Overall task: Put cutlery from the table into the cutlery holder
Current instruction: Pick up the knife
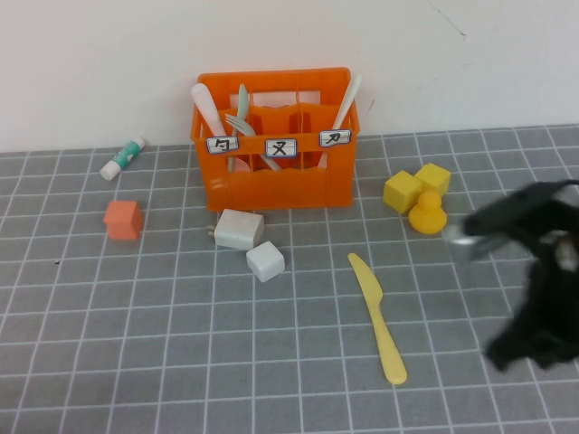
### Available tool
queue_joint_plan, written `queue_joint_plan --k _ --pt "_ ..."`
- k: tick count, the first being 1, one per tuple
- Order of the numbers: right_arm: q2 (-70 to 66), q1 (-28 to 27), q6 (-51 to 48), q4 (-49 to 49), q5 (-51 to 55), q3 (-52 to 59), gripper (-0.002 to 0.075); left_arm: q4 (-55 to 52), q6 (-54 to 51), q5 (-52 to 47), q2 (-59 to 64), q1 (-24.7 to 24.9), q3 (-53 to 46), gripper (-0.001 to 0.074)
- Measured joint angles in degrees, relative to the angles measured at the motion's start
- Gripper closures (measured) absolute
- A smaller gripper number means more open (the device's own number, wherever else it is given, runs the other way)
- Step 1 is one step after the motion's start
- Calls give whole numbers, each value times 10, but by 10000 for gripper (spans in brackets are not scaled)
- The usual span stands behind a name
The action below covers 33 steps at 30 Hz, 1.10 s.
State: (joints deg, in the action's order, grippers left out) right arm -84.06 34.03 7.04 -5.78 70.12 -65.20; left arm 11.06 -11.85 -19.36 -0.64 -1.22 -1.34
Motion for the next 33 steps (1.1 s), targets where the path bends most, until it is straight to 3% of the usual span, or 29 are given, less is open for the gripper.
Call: queue_joint_plan --k 12,19,33 --pt "-182 16 -35 74 -92 -147 729 0 1 0 0 0 0 736" --pt "-252 16 37 74 -88 -211 729 0 1 0 0 0 0 736" --pt "-342 16 74 72 -35 -272 677 0 1 0 0 0 0 736"
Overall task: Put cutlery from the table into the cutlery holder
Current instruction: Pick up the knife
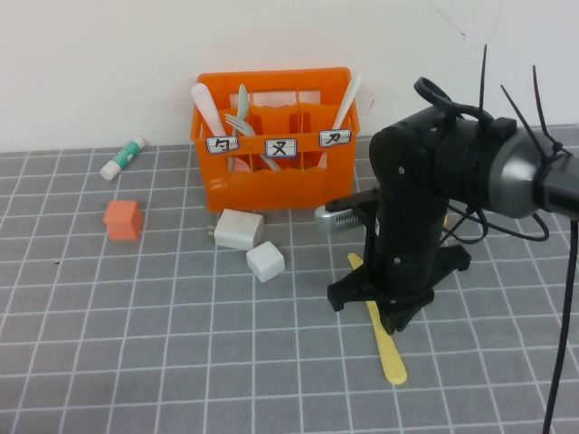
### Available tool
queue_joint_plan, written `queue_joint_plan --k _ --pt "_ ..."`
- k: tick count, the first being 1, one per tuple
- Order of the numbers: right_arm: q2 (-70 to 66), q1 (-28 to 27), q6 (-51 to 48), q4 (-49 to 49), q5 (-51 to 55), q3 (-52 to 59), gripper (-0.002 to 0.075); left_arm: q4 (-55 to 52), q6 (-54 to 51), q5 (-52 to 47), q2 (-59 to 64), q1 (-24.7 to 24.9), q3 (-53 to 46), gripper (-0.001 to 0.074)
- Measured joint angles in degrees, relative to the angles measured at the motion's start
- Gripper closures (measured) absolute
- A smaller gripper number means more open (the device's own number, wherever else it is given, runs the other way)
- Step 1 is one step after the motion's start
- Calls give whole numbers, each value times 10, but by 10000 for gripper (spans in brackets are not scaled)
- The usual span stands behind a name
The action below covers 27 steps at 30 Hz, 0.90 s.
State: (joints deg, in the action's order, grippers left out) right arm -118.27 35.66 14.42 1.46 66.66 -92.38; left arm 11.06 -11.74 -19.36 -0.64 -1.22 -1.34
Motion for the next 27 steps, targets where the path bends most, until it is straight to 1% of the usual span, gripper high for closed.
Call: queue_joint_plan --k 3,10,13,15,16,18,20,22,23,25,27 --pt "0 0 3 -15 -9 -1 676 0 0 0 0 0 0 736" --pt "0 0 18 -92 -11 -1 676 0 1 0 0 0 0 736" --pt "0 0 19 -93 -11 -1 675 0 1 0 0 0 0 736" --pt "0 0 16 -77 -11 -1 656 0 1 0 0 0 0 736" --pt "0 0 9 -61 -14 -1 633 0 1 0 0 0 0 736" --pt "0 0 -3 -27 -23 -1 564 0 1 0 0 0 0 736" --pt "0 0 -20 9 -35 -1 456 0 1 0 0 0 0 736" --pt "0 0 -29 30 -45 -1 363 0 1 0 0 0 0 736" --pt "0 0 -31 34 -49 -1 330 0 1 0 0 0 0 736" --pt "-1 0 -31 31 -54 -1 298 0 1 0 0 0 0 736" --pt "-3 0 -24 22 -55 -1 295 0 1 0 0 0 0 736"
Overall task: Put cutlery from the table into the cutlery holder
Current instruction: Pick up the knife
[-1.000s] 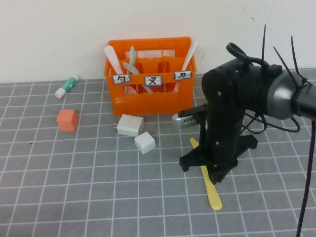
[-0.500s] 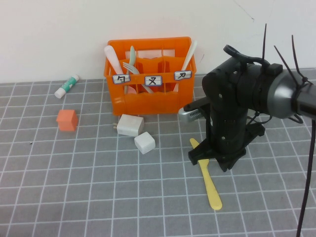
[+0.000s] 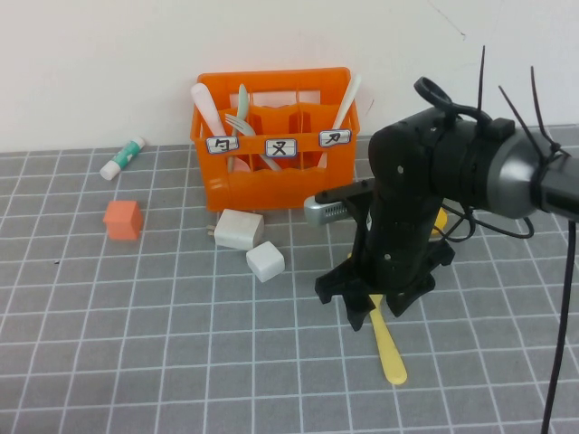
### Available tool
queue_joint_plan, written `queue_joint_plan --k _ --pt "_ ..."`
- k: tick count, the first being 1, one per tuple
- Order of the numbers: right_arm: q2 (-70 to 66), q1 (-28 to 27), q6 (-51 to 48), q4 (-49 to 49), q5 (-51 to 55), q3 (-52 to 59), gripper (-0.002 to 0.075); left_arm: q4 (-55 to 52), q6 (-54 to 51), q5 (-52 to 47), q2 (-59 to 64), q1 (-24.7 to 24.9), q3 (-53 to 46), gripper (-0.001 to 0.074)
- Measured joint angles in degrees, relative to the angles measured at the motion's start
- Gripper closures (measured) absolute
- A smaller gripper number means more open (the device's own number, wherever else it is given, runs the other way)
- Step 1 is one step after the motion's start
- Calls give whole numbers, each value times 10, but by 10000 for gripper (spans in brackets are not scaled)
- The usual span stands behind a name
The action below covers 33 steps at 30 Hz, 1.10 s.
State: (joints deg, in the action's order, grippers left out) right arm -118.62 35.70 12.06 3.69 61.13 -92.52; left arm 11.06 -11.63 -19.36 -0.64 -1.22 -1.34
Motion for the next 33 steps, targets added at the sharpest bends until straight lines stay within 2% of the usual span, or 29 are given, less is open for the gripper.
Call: queue_joint_plan --k 5,9,12,15,16,23,27,33 --pt "-17 0 13 -7 -4 0 313 0 0 0 0 0 0 736" --pt "-25 0 15 -6 -5 -6 357 1 0 0 0 0 0 736" --pt "-27 0 15 -12 -2 -7 440 1 0 0 0 0 0 736" --pt "-27 0 15 -20 -2 -7 596 1 -1 0 0 0 0 736" --pt "-27 0 15 -22 -2 -7 618 1 -1 0 0 0 0 736" --pt "-11 2 -4 -47 -2 -5 618 1 -1 0 0 0 0 736" --pt "52 25 -29 -75 -13 7 618 1 -1 0 0 0 0 736" --pt "202 85 26 -137 -137 126 618 1 -1 0 0 0 0 736"
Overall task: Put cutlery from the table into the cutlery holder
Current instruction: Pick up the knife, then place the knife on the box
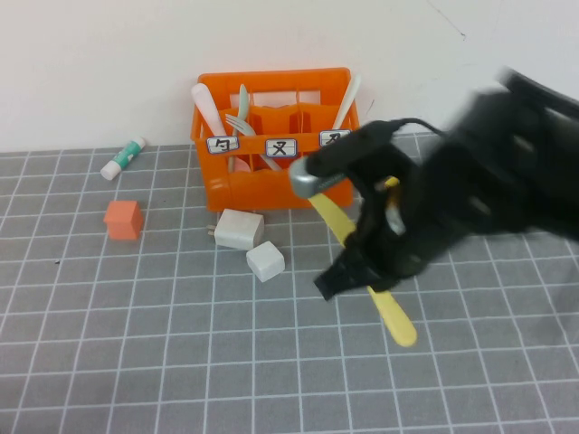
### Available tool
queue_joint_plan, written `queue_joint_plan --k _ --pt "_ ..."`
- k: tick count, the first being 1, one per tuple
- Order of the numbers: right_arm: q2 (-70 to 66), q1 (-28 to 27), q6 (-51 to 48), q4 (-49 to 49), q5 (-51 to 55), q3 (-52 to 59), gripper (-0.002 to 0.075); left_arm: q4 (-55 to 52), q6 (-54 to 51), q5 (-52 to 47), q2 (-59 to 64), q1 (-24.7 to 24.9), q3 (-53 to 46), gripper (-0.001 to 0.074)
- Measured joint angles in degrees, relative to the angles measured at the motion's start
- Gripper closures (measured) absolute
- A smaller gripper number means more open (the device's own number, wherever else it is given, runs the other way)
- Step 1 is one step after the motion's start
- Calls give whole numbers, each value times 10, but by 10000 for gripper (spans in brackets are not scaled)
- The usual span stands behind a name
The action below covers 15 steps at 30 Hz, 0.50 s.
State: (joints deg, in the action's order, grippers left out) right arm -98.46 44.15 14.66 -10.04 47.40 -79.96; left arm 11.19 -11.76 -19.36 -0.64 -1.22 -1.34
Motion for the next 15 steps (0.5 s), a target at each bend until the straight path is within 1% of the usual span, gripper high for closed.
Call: queue_joint_plan --k 3,4,7,9,10,12,13,15 --pt "56 6 45 -18 -94 90 618 0 0 0 0 0 0 736" --pt "73 6 66 -26 -140 121 618 0 0 0 0 0 0 736" --pt "99 6 131 -83 -302 195 618 0 0 0 0 0 0 736" --pt "99 3 153 -133 -450 226 618 0 0 0 0 0 0 736" --pt "94 0 153 -144 -501 229 618 0 0 0 0 0 0 736" --pt "77 -6 137 -140 -619 233 618 0 0 0 0 0 0 736" --pt "69 -10 125 -125 -659 233 618 0 0 0 0 0 0 736" --pt "47 -18 83 -55 -737 233 618 0 1 0 0 0 0 736"
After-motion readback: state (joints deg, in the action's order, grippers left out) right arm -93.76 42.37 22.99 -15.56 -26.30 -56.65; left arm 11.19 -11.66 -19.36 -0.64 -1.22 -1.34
